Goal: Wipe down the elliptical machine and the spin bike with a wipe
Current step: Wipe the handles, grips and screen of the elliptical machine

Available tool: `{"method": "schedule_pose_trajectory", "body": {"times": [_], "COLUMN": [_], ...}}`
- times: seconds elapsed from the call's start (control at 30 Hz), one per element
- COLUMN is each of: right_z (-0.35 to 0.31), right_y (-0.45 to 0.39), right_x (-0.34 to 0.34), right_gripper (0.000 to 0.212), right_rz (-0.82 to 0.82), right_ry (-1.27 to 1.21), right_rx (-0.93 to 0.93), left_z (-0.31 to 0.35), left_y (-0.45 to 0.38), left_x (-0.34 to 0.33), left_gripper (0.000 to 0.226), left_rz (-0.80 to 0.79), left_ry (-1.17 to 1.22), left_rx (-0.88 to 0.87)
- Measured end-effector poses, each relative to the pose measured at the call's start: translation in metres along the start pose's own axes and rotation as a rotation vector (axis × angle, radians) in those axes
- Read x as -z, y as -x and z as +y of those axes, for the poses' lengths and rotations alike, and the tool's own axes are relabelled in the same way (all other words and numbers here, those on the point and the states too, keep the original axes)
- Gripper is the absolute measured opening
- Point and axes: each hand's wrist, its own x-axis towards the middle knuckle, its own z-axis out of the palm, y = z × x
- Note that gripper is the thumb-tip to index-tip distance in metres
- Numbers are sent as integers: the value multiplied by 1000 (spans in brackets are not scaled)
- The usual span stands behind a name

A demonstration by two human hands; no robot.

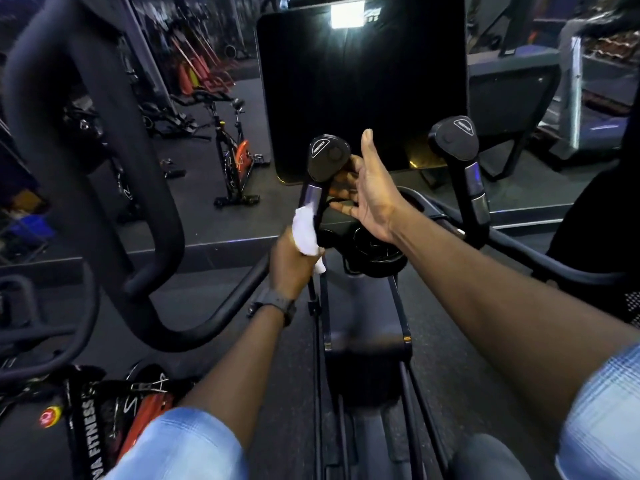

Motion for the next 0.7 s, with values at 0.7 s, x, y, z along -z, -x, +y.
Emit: {"method": "schedule_pose_trajectory", "body": {"times": [0.7], "right_z": [7], "right_y": [-1], "right_x": [-1], "right_gripper": [78], "right_rz": [-26], "right_ry": [70], "right_rx": [-12], "left_z": [-31], "left_y": [24], "left_x": [12], "left_gripper": [40], "left_rz": [-31], "left_ry": [224], "left_rx": [10]}}
